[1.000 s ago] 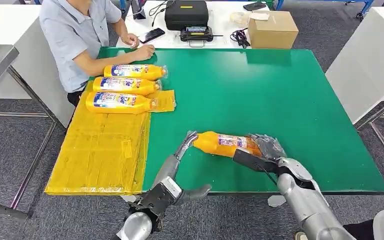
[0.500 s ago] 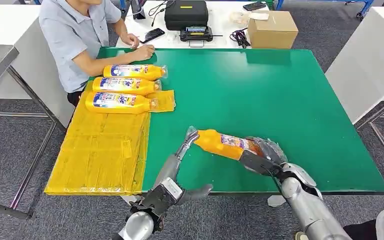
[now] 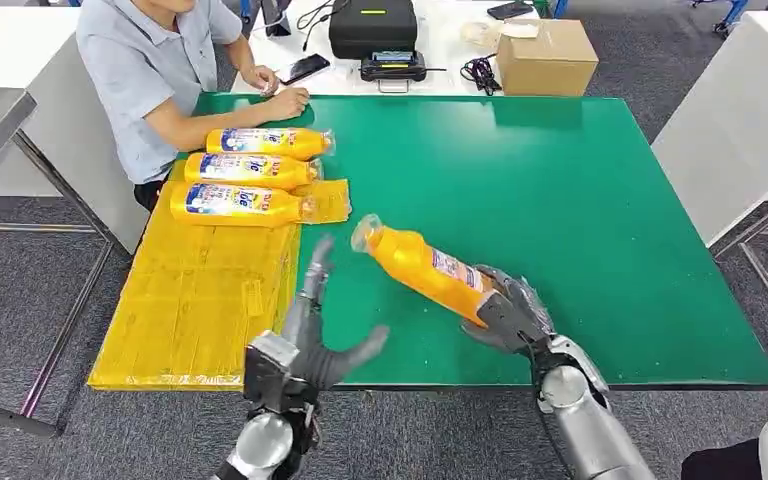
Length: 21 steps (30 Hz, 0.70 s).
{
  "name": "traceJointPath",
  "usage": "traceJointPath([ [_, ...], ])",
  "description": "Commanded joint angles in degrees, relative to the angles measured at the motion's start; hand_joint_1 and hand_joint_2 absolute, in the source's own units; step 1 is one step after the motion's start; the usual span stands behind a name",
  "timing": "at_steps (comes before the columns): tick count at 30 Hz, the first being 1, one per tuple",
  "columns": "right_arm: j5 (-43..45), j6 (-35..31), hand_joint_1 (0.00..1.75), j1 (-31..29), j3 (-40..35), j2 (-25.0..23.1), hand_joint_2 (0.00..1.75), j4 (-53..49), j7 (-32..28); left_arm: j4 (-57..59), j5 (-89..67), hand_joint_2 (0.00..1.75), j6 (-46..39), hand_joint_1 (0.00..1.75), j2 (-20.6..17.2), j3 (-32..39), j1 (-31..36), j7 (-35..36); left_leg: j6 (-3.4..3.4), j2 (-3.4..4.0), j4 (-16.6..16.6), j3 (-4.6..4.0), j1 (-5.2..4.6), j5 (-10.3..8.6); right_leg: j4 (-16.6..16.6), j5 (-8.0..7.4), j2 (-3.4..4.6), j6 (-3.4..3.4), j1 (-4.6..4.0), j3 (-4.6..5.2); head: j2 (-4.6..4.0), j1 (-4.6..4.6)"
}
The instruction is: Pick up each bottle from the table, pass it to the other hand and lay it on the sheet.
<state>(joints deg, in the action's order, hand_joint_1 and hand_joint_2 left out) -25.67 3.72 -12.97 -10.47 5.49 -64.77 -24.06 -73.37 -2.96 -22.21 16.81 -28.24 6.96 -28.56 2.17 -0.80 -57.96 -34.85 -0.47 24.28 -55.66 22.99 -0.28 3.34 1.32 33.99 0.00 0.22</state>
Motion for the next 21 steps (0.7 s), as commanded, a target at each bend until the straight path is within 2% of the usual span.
traceJointPath([
  [1, 2.36, 0.56, 1.75, 4.80, 4.19, -6.00, 1.75, -11.64, -0.13, -2.27, 4.68, 1.75, 0.14, 0.00, 0.10, 3.73, -1.85, -0.59, -0.13, 0.07, -0.02, 0.18, 0.07, 0.15, 0.02, 0.12, 0.06, -0.16, -0.08, -0.18, 0.00, 0.05],
  [10, 3.93, 0.39, 1.75, 8.47, 4.71, -8.48, 1.75, -17.85, -0.93, -2.20, 5.23, 1.75, 0.56, 0.00, -0.48, 3.14, -2.81, 0.06, -0.10, 0.01, 0.02, 0.02, 0.02, 0.09, 0.02, 0.07, 0.01, -0.13, -0.03, -0.02, 0.00, 0.02],
  [15, 4.89, 0.60, 1.75, 8.99, 4.25, -8.84, 1.75, -18.32, -1.51, -3.36, 9.61, 1.75, 6.64, 0.00, -1.30, 2.34, -3.71, 0.36, -0.16, 0.04, 0.01, 0.14, 0.08, 0.16, 0.04, 0.12, 0.02, -0.19, -0.09, -0.14, 0.00, 0.00],
  [21, 7.22, 5.06, 1.75, 7.02, 0.63, -7.72, 1.75, -15.02, -3.86, -1.46, 9.86, 1.75, 12.35, 0.00, -1.76, 0.10, -1.55, 0.40, -0.11, 0.09, 0.02, 0.08, 0.05, 0.10, 0.04, 0.05, 0.07, -0.14, -0.05, -0.06, 0.00, 0.00],
])
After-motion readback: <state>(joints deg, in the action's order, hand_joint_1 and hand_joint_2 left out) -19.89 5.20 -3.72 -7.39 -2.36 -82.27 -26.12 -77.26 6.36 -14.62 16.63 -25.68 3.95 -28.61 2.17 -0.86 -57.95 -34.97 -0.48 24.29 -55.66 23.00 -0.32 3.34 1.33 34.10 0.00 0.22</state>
